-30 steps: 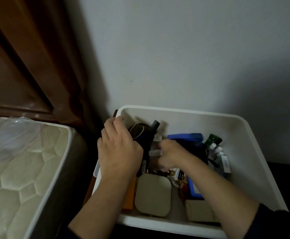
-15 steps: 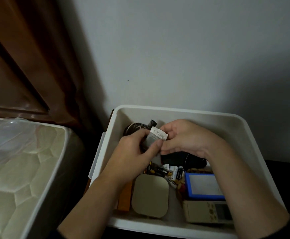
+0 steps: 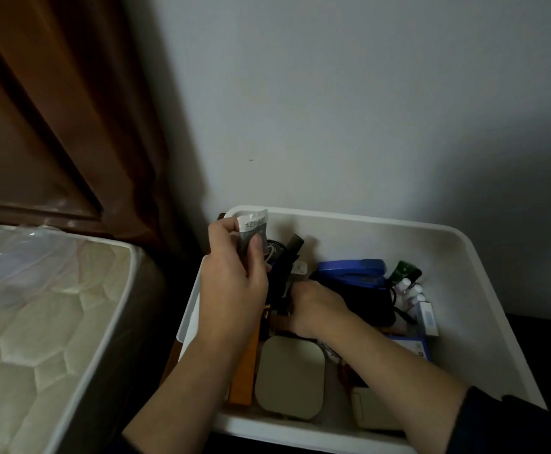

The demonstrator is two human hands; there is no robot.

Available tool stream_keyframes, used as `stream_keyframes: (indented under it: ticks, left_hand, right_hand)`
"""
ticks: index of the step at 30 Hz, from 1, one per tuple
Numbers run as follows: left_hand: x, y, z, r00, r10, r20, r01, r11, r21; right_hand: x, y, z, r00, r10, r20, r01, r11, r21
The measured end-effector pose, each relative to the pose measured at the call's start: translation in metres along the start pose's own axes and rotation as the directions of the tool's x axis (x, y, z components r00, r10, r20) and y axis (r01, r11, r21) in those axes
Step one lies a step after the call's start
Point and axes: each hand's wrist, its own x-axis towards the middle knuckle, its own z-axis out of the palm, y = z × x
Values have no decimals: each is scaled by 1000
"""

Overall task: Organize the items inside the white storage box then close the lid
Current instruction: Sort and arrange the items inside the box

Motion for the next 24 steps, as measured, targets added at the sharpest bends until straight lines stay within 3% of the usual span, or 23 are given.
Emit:
stream_keyframes:
  ticks: [7,19,24]
  left_hand:
    - [1,-2,1,1000,9,-23,-10,1000,-3]
    - [0,0,1,1000,-14,1,14,1000,-5]
    - [-1,2,0,999,-39,8,39,998,-50]
  right_hand:
    - [-2,0,10,991,36,-127,-28,998,64]
    - [9,7,1,995,77,-56,-73,994,82]
    - [12,23,-15,976,94,-198,-91,995,28]
